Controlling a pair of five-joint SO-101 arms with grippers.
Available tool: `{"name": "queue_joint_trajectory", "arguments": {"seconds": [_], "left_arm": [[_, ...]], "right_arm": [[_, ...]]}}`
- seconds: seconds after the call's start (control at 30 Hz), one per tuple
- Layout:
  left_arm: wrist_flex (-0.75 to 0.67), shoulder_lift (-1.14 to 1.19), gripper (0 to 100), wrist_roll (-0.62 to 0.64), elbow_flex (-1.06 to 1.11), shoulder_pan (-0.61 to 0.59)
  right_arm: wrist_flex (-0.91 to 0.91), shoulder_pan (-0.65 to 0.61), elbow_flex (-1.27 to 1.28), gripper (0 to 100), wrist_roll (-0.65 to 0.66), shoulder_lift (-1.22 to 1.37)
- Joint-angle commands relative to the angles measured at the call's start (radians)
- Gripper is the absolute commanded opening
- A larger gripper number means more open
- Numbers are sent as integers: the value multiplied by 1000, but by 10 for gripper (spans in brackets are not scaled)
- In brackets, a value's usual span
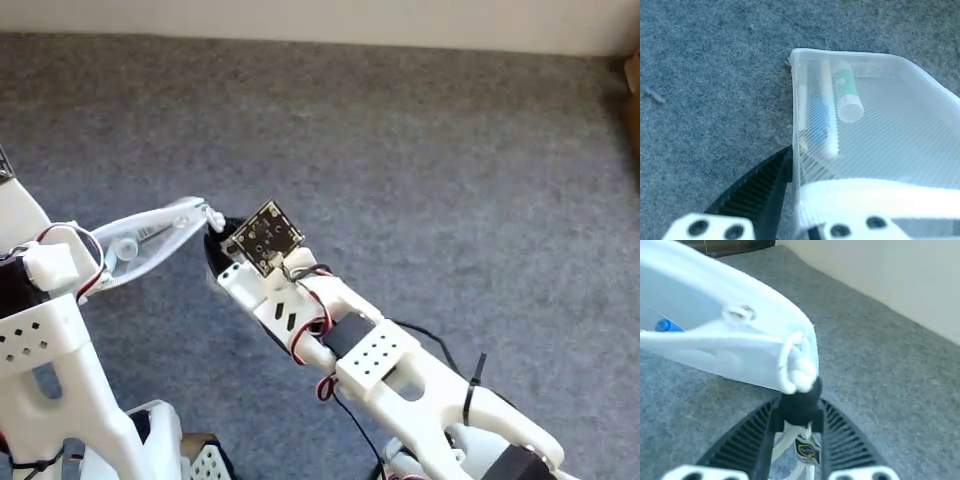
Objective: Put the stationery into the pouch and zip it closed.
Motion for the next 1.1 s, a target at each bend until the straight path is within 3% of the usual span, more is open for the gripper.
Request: {"name": "queue_joint_trajectory", "arguments": {"seconds": [0.0, 0.4, 0.53, 0.8, 1.07], "left_arm": [[-15, 12, 7, -6, 7, -5], [-15, 18, 7, -6, 7, -5], [-37, 18, 8, -14, 7, -5], [-43, 12, 10, -199, -1, -5], [-38, 10, 240, -218, -53, -2]], "right_arm": [[-25, -13, -77, 5, 0, -74], [-1, -13, 16, 5, 0, -249], [159, -13, 21, 5, 55, -297], [545, -18, -4, 5, 77, -466], [788, -19, -35, 5, 78, -549]]}}
